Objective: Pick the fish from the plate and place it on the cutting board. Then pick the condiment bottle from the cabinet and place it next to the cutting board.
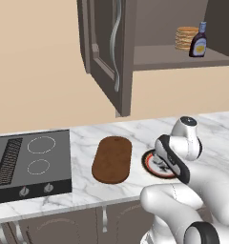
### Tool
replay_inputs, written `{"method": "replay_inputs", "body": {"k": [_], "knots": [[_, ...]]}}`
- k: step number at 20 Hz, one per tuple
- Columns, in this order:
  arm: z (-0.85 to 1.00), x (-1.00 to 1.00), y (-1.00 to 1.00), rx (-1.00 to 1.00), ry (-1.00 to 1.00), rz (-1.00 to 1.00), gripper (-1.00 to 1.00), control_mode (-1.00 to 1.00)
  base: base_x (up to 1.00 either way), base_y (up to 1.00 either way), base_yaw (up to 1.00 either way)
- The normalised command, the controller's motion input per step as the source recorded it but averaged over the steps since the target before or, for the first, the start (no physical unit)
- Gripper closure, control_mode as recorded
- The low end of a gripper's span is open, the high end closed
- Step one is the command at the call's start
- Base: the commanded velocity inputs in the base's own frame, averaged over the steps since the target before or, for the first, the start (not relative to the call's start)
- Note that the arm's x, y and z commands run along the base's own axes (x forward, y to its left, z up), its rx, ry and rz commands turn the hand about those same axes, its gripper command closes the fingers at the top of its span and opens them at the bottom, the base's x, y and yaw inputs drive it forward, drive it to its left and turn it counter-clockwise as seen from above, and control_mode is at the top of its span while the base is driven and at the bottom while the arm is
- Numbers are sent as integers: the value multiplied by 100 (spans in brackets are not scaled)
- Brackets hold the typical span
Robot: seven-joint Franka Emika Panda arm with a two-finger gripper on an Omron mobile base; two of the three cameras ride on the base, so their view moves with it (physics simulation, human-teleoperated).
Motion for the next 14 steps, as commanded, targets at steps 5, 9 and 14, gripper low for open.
{"method": "replay_inputs", "body": {"k": [5, 9, 14], "knots": [[-16, 13, -4, 0, 0, 2, -100, -100, 0, 0, 0], [-16, 12, -1, 0, 0, 2, -100, -100, 0, 0, 0], [-19, 11, 0, 0, 0, 2, -100, -100, 0, 0, 0]]}}
